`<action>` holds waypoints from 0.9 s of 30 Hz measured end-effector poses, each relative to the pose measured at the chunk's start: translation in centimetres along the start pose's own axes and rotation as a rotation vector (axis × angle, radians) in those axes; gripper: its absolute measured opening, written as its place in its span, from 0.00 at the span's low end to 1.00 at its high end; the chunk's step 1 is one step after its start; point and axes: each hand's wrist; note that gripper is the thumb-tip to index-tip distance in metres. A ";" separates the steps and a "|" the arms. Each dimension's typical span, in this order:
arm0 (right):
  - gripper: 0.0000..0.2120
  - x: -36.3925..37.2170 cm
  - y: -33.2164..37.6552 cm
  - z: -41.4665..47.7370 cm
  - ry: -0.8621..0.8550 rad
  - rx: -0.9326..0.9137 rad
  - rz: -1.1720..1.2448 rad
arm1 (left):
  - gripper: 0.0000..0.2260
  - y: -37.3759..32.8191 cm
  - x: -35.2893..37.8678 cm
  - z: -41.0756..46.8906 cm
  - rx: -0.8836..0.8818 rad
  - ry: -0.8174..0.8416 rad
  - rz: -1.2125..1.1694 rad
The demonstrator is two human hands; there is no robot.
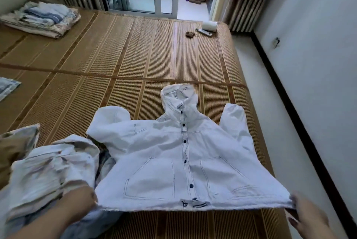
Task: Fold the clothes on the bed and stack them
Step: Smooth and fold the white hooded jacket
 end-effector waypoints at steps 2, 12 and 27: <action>0.11 0.3 -2.3 1.4 0.020 0.051 -0.153 | 0.09 -0.3 1.8 -0.2 0.020 0.081 0.020; 0.21 4.4 -15.5 7.9 -0.056 0.100 -0.396 | 0.08 -1.1 14.9 2.9 0.105 0.115 0.104; 0.17 12.0 -19.8 5.2 0.065 -0.752 -0.781 | 0.16 -11.7 19.1 7.0 0.278 0.021 0.467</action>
Point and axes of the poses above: each hand's wrist, its own z-axis towards the middle knuckle, its own x-axis out of the palm, y = z × x, and after that the axes turned 4 degrees about -y, right-handed
